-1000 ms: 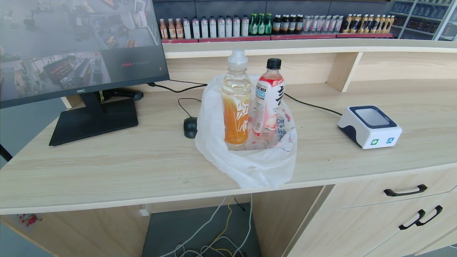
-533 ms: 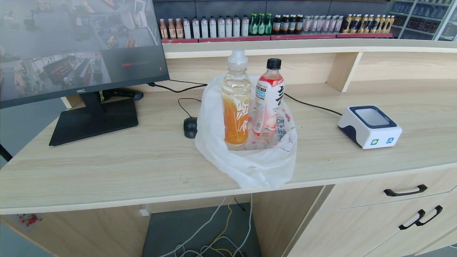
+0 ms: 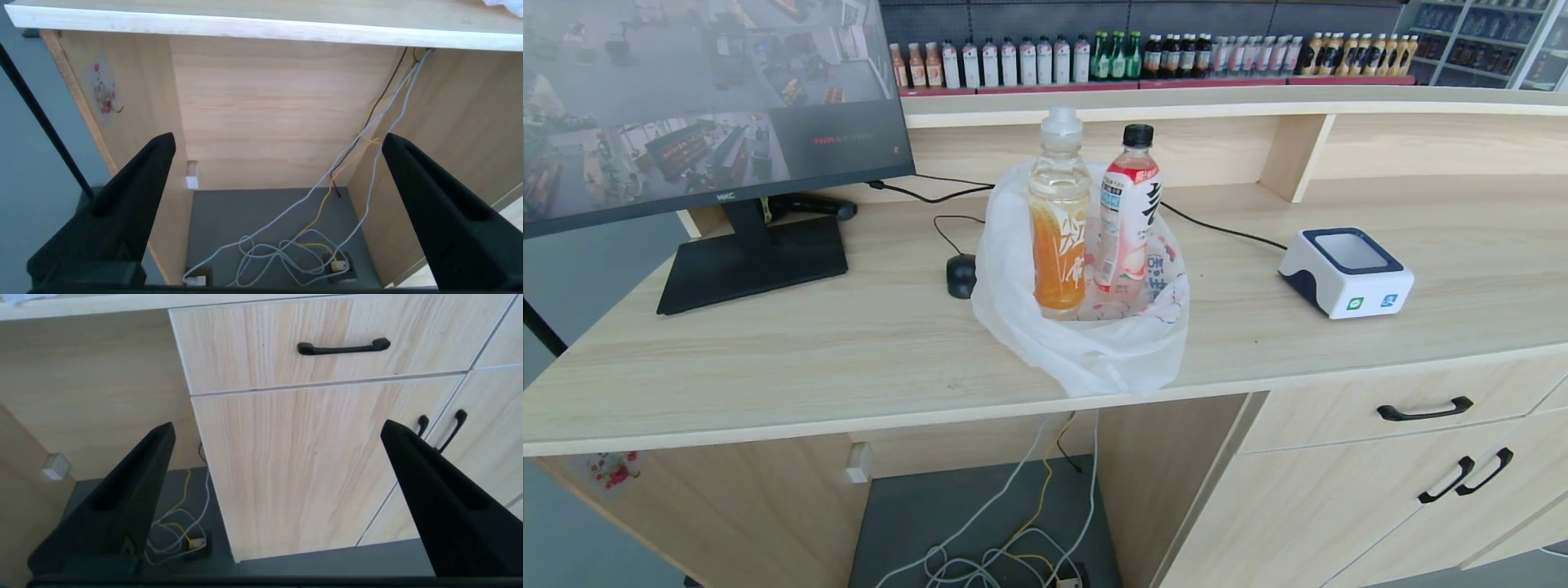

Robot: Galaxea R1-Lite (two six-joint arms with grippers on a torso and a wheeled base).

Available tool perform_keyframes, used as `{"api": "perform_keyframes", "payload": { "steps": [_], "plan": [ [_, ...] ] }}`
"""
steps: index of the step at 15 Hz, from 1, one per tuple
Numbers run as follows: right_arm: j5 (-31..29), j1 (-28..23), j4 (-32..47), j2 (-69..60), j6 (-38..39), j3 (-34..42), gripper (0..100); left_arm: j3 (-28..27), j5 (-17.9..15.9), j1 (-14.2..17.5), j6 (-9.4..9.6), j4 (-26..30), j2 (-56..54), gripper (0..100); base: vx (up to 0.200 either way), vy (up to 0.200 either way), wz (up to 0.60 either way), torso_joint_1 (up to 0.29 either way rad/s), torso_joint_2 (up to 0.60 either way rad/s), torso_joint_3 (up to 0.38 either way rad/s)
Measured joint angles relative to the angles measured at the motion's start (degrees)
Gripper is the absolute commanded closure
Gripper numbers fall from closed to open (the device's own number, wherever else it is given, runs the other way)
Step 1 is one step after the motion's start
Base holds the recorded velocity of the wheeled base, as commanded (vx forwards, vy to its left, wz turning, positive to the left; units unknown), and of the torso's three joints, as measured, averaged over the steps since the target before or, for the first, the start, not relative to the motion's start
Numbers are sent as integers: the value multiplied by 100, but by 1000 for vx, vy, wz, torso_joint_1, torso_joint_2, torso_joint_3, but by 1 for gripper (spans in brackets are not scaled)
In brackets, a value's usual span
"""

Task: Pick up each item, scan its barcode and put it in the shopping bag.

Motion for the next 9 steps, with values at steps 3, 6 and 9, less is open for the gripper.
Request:
{"api": "perform_keyframes", "payload": {
  "steps": [3,6,9],
  "plan": [
    [-2,0,-1,2,0,2,0,0,-2,2,-5,9,0,0,0,-200,0,15,7,1],
    [0,-2,-4,0,0,2,0,0,0,5,-7,7,0,0,0,-200,0,-1,5,4],
    [-2,-2,-1,0,1,2,0,0,-2,7,-18,7,0,0,0,-200,0,4,1,1]
  ]
}}
